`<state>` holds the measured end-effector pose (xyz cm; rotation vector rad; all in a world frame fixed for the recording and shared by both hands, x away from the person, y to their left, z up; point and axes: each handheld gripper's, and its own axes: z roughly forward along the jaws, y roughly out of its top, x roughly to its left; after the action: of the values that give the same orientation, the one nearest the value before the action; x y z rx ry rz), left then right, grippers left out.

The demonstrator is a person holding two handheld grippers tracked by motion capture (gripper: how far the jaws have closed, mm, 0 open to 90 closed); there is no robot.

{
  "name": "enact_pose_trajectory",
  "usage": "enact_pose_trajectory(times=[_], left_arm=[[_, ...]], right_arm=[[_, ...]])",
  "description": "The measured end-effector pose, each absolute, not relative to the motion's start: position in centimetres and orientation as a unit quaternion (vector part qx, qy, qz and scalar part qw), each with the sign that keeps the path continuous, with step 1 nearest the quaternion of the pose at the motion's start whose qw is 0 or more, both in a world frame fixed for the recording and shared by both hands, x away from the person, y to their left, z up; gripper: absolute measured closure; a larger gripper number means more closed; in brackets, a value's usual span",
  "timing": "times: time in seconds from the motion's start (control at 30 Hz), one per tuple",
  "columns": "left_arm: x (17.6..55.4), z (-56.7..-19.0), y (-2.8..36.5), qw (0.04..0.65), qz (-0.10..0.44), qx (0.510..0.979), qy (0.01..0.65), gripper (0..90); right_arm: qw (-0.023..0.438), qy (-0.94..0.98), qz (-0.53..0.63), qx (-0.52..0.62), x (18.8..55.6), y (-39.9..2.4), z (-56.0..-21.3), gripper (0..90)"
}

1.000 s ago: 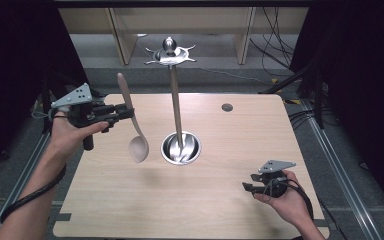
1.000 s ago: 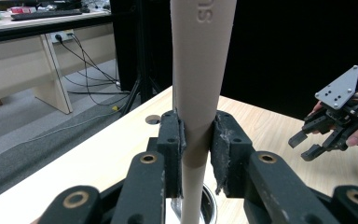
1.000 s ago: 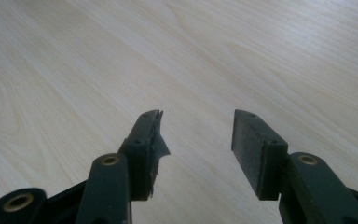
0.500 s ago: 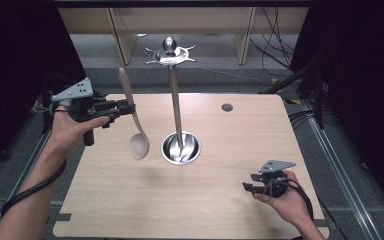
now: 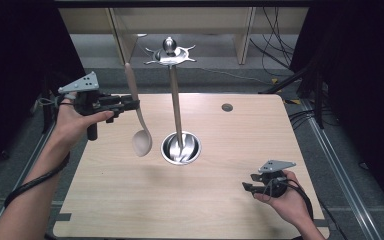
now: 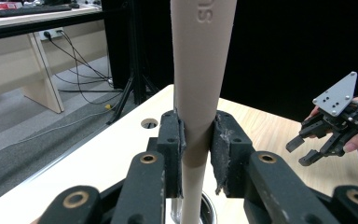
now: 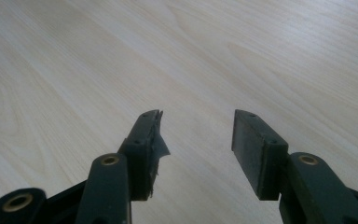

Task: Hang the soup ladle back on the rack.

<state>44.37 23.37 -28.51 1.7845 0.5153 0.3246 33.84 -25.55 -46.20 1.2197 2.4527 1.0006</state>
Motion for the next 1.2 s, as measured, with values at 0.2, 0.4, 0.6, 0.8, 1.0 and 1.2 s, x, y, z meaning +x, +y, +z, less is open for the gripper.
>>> enact_pose_trajectory(times=[0.2,0.4,0.6,0.8,1.0,1.2], left_arm=[[45.0,-28.1,22.7,0.586,0.132,0.769,0.218,73.8],[45.5,-27.8,22.3,0.585,0.128,0.771,0.215,73.8],[46.2,-27.2,22.0,0.578,0.123,0.778,0.211,73.8],[46.6,-26.9,21.7,0.573,0.115,0.785,0.205,73.7],[46.9,-27.1,21.5,0.565,0.107,0.793,0.202,73.7],[47.0,-27.1,21.5,0.563,0.104,0.795,0.198,73.7]], right_arm=[[0.116,0.841,0.337,0.407,34.0,-25.7,-46.1,52.3],[0.117,0.839,0.340,0.409,33.9,-25.6,-46.2,52.3],[0.116,0.839,0.339,0.410,33.8,-25.6,-46.2,52.3],[0.122,0.844,0.337,0.399,34.0,-25.8,-46.2,52.3],[0.121,0.844,0.338,0.399,34.0,-25.8,-46.2,52.4],[0.122,0.844,0.338,0.399,34.0,-25.8,-46.2,52.3]])
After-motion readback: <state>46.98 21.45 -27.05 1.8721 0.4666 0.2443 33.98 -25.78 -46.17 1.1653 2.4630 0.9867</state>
